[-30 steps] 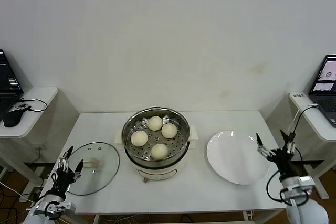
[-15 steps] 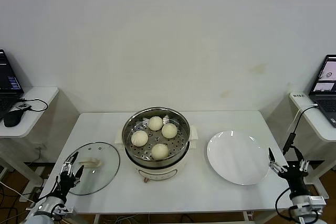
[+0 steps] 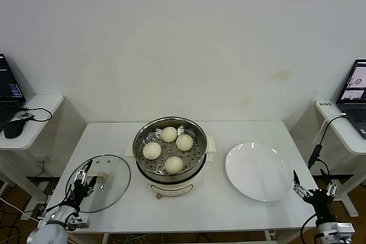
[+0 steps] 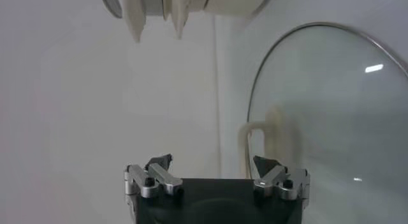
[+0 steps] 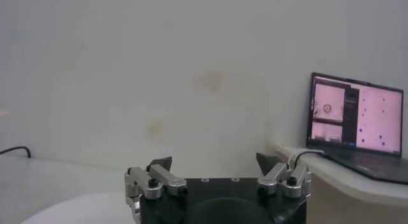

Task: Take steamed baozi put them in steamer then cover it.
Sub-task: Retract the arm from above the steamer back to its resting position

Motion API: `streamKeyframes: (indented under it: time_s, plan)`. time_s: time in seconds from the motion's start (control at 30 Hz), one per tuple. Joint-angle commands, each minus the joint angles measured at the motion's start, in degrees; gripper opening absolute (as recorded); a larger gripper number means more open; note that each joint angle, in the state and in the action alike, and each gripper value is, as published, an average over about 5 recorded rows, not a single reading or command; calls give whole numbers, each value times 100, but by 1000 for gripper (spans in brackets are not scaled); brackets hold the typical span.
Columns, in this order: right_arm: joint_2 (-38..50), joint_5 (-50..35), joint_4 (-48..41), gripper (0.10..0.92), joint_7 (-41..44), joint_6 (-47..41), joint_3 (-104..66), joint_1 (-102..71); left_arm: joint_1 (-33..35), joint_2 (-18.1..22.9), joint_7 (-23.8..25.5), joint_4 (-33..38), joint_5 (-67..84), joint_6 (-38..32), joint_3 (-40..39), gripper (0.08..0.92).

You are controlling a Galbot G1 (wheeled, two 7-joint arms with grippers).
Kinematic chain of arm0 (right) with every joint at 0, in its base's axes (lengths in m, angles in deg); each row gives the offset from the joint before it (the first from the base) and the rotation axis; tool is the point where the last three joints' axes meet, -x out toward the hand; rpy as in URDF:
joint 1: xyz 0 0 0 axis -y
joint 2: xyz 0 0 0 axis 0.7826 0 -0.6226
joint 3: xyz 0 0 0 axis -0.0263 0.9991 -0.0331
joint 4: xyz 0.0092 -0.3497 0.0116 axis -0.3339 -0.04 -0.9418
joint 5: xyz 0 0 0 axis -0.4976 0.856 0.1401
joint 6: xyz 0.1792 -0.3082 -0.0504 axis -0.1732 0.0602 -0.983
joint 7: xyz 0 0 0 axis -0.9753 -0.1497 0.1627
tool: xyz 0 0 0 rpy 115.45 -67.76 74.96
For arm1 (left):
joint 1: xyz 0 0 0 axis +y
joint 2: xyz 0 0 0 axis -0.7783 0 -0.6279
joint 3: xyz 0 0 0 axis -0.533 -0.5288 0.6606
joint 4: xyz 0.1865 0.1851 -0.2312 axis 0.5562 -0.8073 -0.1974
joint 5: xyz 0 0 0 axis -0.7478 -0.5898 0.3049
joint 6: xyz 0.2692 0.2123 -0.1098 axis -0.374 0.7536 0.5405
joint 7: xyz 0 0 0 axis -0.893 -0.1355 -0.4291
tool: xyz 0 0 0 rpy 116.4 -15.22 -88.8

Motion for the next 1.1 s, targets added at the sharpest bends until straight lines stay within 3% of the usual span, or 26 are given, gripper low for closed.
streamKeyframes:
  time_s: [0.03, 0.3, 0.7, 0.97, 1.1]
  plan:
    - [-35, 30, -57, 823, 11, 16, -12, -28, -552, 31, 5, -479, -21, -16, -134, 823]
    - [-69, 92, -113, 823, 34, 3, 76, 12, -666, 75, 17, -827, 97, -26, -195, 793]
    - [-69, 118, -101, 823, 44, -12, 190, 33, -620, 89, -116, -843, 161, -51, -157, 458]
    - [-69, 146, -46, 823, 45, 9, 269, 46, -245, -36, -159, 2, 477, -17, 105, 225]
    - [-36, 189, -16, 823, 49, 26, 327, 43, 76, -101, -54, 636, 579, 150, 359, 149]
